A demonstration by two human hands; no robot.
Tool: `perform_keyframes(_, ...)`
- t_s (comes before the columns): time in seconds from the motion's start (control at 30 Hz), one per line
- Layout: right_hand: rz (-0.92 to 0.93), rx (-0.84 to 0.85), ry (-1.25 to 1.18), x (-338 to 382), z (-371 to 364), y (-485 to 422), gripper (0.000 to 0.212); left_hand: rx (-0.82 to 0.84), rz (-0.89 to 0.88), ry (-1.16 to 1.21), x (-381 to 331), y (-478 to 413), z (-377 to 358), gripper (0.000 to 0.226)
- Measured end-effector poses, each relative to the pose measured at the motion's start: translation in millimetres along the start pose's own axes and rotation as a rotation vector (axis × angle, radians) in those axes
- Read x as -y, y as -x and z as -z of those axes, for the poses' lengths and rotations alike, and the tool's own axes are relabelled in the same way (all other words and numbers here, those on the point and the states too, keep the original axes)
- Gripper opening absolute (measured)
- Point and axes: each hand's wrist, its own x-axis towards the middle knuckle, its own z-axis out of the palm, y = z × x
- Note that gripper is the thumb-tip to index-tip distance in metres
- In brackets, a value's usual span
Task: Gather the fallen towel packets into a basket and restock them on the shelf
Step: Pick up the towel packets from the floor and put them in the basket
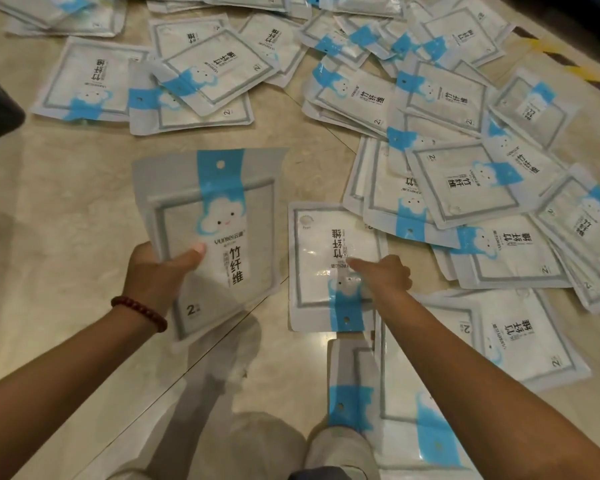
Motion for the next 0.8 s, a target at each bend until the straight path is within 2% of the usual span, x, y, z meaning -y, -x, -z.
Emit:
perform_keyframes(0.07, 0.057, -0.069, 0.202, -8.9, -10.9, -7.7, 0.076, 0.022, 0.036, -0.007, -1.5, -5.9, 8.2, 0.02)
perform_keyframes(0.17, 0.1, -0.155, 0.208, -12.2, -23.7, -10.5, 0.073, 0.038, 0.096, -0.029, -3.3, -9.6, 19.6, 0.023)
perform_keyframes(0.2, 0.124, -0.154, 0.213, -11.4, -26.4, -9.8, 0.067, 0.042, 0.108, -0.024, -5.1, -10.3, 22.9, 0.023)
perform_keyframes(0.3, 0.332, -0.126, 0.309, -13.0, -34.6, -3.3, 0.029, 0.083, 0.142, 0.014, -11.8, -12.0, 29.4, 0.024)
perform_keyframes(0.33, 0.403, -0.144, 0.325, -16.0, -38.7, -0.1, 0.027, 0.097, 0.159, 0.028, -13.9, -12.8, 30.5, 0.024)
perform_keyframes(0.37, 0.441, -0.168, 0.321, -19.0, -42.4, 4.0, 0.031, 0.107, 0.178, 0.04, -15.7, -13.8, 30.9, 0.024)
perform_keyframes(0.43, 0.418, -0.178, 0.298, -23.4, -46.9, 12.3, 0.058, 0.128, 0.213, 0.053, -18.5, -14.9, 30.6, 0.023)
perform_keyframes(0.5, 0.422, -0.093, 0.333, -29.0, -52.3, 17.9, 0.082, 0.143, 0.235, 0.055, -19.7, -15.1, 32.0, 0.023)
perform_keyframes(0.6, 0.617, 0.068, 0.42, -37.5, -60.1, 26.1, 0.091, 0.146, 0.277, 0.045, -19.8, -16.0, 38.0, 0.021)
perform_keyframes(0.7, 0.927, 0.268, 0.629, -34.4, -57.8, 24.7, 0.088, 0.152, 0.321, 0.048, -19.4, -16.2, 44.3, 0.02)
perform_keyframes(0.73, 1.021, 0.311, 0.725, -29.6, -55.8, 22.4, 0.082, 0.153, 0.331, 0.045, -19.3, -15.6, 46.2, 0.02)
perform_keyframes(0.8, 1.153, 0.295, 0.823, -17.4, -52.5, 20.7, 0.061, 0.15, 0.346, 0.026, -18.7, -13.6, 50.1, 0.019)
